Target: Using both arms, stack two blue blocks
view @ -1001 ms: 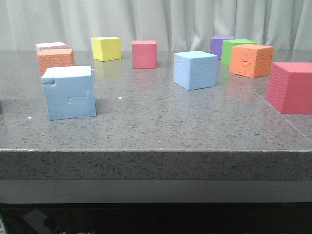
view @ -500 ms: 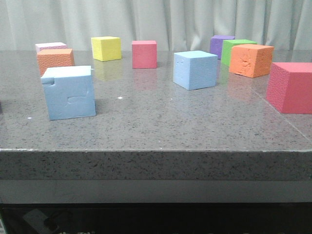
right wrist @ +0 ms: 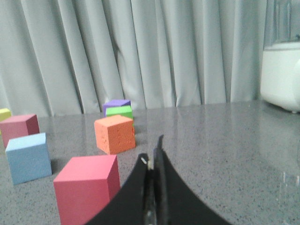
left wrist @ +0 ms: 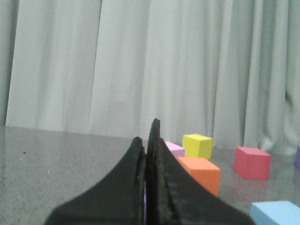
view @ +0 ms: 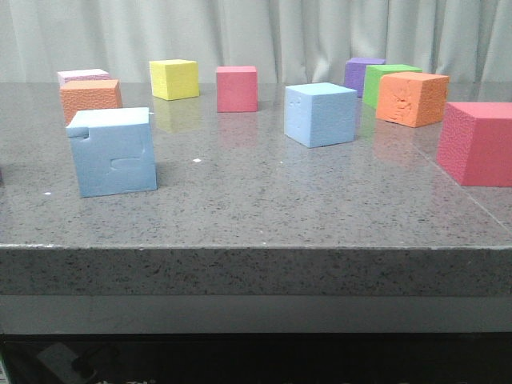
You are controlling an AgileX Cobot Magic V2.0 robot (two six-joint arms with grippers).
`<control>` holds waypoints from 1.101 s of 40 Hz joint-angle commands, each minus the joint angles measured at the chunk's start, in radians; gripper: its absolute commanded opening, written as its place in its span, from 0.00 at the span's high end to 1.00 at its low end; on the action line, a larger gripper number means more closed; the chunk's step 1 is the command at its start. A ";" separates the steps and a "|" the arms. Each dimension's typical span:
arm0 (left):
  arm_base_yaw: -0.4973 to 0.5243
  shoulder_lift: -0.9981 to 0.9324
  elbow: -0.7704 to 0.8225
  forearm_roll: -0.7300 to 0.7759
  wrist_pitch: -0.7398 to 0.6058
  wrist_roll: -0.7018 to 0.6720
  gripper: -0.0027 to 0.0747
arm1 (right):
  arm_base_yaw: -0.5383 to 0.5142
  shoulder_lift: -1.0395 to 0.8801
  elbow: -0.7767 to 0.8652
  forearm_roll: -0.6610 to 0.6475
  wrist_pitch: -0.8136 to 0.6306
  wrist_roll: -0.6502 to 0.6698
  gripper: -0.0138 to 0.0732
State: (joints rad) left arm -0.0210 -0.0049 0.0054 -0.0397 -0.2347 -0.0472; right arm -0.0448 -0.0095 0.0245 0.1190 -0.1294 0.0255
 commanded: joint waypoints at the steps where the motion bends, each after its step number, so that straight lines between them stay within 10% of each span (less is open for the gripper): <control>1: 0.001 -0.023 0.026 -0.007 -0.110 -0.008 0.99 | -0.004 -0.020 -0.075 0.001 -0.065 -0.007 0.92; 22: 0.001 0.392 -0.401 -0.001 0.369 -0.005 0.99 | -0.004 0.330 -0.551 0.001 0.432 -0.007 0.92; 44: 0.001 0.637 -0.549 0.003 0.357 -0.005 0.99 | -0.003 0.567 -0.689 0.001 0.526 -0.007 0.92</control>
State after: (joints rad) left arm -0.0210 0.6281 -0.5061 -0.0361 0.2157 -0.0472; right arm -0.0448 0.5501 -0.6249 0.1190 0.4785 0.0255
